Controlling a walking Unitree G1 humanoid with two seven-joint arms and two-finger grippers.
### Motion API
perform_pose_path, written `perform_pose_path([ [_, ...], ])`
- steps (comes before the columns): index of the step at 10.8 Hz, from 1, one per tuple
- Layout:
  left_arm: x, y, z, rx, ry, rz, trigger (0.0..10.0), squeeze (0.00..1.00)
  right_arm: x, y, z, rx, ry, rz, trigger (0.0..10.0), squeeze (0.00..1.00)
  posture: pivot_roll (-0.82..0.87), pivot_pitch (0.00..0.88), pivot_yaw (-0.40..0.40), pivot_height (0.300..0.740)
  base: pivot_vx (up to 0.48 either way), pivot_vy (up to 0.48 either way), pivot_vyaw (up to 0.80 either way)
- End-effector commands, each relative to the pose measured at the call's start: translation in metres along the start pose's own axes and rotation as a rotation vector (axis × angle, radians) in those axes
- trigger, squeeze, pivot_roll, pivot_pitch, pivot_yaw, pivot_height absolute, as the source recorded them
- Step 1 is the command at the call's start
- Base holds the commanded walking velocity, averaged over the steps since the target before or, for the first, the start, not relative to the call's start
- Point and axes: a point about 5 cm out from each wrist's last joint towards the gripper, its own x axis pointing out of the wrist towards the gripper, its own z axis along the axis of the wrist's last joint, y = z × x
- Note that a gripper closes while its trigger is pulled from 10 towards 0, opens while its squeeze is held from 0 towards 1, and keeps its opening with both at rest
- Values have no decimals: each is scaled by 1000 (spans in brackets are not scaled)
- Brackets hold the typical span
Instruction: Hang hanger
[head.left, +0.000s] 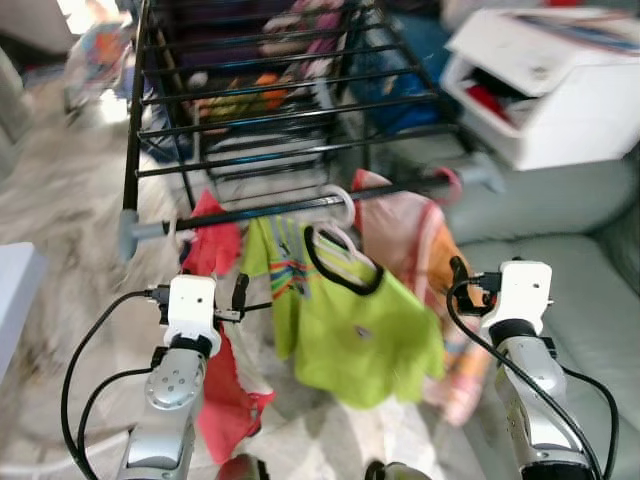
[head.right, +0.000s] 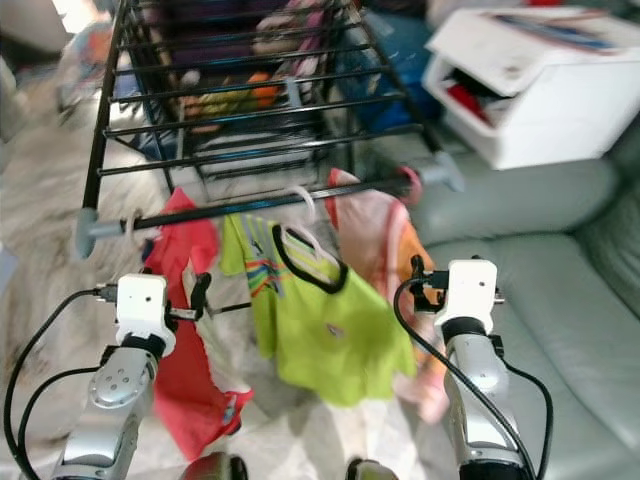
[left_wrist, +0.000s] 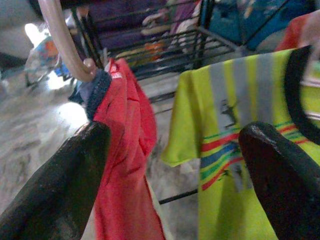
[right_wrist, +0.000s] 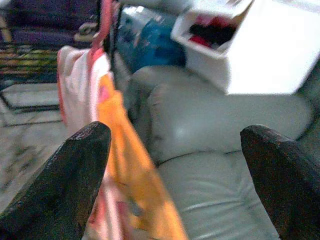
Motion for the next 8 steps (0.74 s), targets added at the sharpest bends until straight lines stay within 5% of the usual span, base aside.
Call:
perform_pose_path([
  [1,1,1,-1,0,7,10,10000,0,5,-1,14,-38,-63,-2,10000,0,-62,0,38,740,-307,0,0],
  [3,3,2,1,-4,1,8,10000,0,9,1,10,24,-22,-11,10000,0,-55,0,37,740,-137,0,0],
  [4,4,8,5,-74,-15,47,10000,0,9,6,14,1,-50,3,10000,0,-57,0,40,740,0,0,0],
  [6,9,11,7,-79,-13,52,10000,0,16,11,11,-21,-5,-38,10000,0,-54,0,41,740,0,0,0],
  [8,12,10,10,-90,-15,33,10000,0,17,18,8,50,0,-31,10000,0,-51,0,34,740,0,480,0],
])
